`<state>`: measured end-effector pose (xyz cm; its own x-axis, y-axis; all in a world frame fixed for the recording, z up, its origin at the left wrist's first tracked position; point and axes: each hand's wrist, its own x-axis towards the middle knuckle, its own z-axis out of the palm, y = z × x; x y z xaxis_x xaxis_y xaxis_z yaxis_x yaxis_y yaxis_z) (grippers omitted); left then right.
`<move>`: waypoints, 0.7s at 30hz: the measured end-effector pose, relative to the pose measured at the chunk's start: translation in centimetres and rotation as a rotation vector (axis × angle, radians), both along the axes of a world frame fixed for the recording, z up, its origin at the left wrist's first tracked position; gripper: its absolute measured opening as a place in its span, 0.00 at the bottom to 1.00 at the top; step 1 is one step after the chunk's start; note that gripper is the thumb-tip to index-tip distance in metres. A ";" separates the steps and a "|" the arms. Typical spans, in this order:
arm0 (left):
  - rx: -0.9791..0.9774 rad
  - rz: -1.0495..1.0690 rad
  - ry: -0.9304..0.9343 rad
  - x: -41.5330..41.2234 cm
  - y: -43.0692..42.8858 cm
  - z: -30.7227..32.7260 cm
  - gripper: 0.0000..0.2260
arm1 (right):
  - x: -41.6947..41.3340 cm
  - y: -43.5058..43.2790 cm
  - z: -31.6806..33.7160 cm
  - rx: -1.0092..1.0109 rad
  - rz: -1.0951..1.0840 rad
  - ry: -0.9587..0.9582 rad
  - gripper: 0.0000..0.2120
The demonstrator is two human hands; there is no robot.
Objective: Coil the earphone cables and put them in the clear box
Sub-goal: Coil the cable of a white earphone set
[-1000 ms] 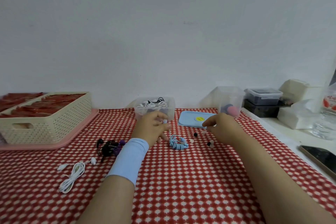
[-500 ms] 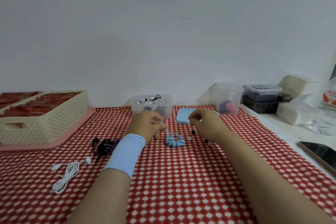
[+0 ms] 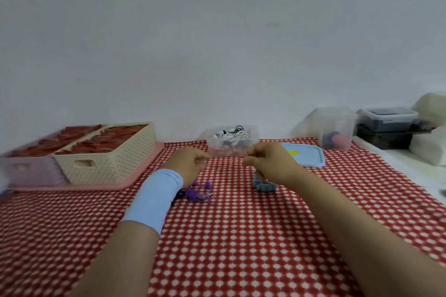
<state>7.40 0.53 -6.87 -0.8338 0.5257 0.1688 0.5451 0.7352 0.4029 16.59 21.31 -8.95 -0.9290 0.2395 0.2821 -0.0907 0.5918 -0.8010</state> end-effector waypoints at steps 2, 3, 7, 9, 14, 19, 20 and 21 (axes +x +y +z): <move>-0.015 0.029 -0.015 -0.4 -1.7 0.1 0.12 | -0.9 -1.8 0.5 -0.005 0.054 -0.006 0.05; -0.021 0.030 -0.019 -0.4 -2.2 -0.1 0.11 | -1.3 -2.5 0.6 -0.016 0.077 -0.007 0.04; -0.130 0.018 -0.045 -0.1 -3.8 -0.8 0.14 | -3.0 -5.8 1.1 -0.043 0.146 -0.043 0.02; -0.175 0.016 -0.063 0.0 -4.8 -1.3 0.16 | -3.7 -7.2 0.7 -0.013 0.167 -0.070 0.03; -0.098 0.068 -0.107 -0.3 -8.7 -1.5 0.17 | -5.2 -10.0 0.1 0.021 0.207 -0.122 0.02; -0.071 0.155 -0.144 -0.7 -11.9 -1.3 0.12 | -6.2 -12.1 -0.1 0.030 0.242 -0.129 0.03; -0.082 0.150 -0.163 -0.7 -12.3 -1.3 0.10 | -6.4 -12.3 -0.1 0.030 0.243 -0.129 0.03; -0.098 0.142 -0.189 -0.6 -12.5 -1.5 0.10 | -6.5 -12.5 -0.2 0.032 0.242 -0.128 0.03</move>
<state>6.79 -11.93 -8.35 -0.9124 0.4070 -0.0431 0.3552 0.8397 0.4107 10.13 8.83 -9.11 -0.9867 -0.0007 0.1628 -0.1318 0.5901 -0.7965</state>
